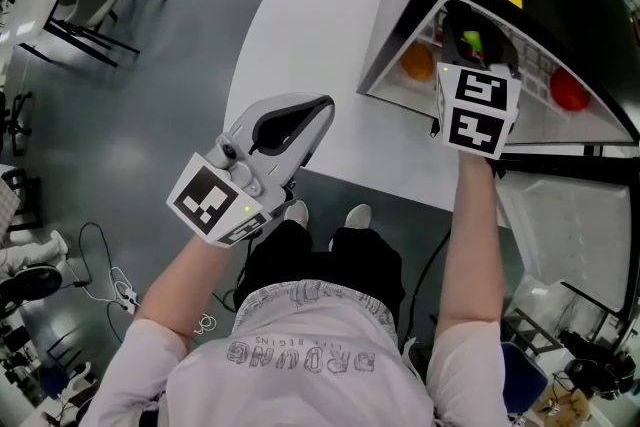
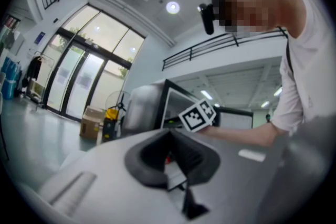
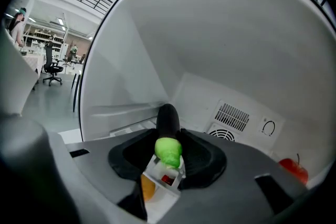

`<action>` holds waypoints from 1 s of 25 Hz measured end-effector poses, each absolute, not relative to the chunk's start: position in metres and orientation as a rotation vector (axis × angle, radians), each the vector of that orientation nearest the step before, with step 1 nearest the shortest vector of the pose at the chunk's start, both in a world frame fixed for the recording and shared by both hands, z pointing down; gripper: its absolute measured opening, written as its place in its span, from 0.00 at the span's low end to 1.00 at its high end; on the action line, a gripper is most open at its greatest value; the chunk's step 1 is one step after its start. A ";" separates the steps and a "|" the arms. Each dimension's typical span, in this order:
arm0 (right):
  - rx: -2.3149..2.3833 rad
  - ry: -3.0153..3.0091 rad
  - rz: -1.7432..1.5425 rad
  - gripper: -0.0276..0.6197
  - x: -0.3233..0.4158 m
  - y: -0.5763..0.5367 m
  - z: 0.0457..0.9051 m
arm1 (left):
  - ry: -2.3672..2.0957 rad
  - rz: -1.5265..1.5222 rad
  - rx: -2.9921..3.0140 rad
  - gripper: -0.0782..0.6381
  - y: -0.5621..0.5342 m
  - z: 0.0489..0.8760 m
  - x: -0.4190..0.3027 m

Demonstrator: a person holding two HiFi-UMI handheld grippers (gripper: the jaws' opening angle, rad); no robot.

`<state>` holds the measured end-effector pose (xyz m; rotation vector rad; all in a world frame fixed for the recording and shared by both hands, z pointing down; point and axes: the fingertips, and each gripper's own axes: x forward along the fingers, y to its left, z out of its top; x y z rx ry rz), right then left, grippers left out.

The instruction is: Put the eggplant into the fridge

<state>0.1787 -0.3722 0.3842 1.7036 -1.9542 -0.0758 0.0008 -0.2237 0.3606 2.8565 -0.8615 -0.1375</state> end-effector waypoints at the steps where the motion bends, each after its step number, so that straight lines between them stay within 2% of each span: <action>1: 1.702 -1.953 -0.072 0.27 0.179 -0.372 0.385 | -0.862 -0.140 2.857 0.12 -0.223 0.360 0.001; 15: 1.706 -1.942 -0.018 0.27 0.182 -0.378 0.392 | -0.880 -0.145 2.855 0.12 -0.221 0.352 -0.003; 19: 1.692 -1.972 -0.002 0.31 0.178 -0.377 0.392 | -0.878 -0.143 2.852 0.12 -0.217 0.349 -0.004; 25: 1.685 -2.005 0.024 0.33 0.176 -0.369 0.390 | -0.873 -0.137 2.846 0.12 -0.213 0.342 -0.003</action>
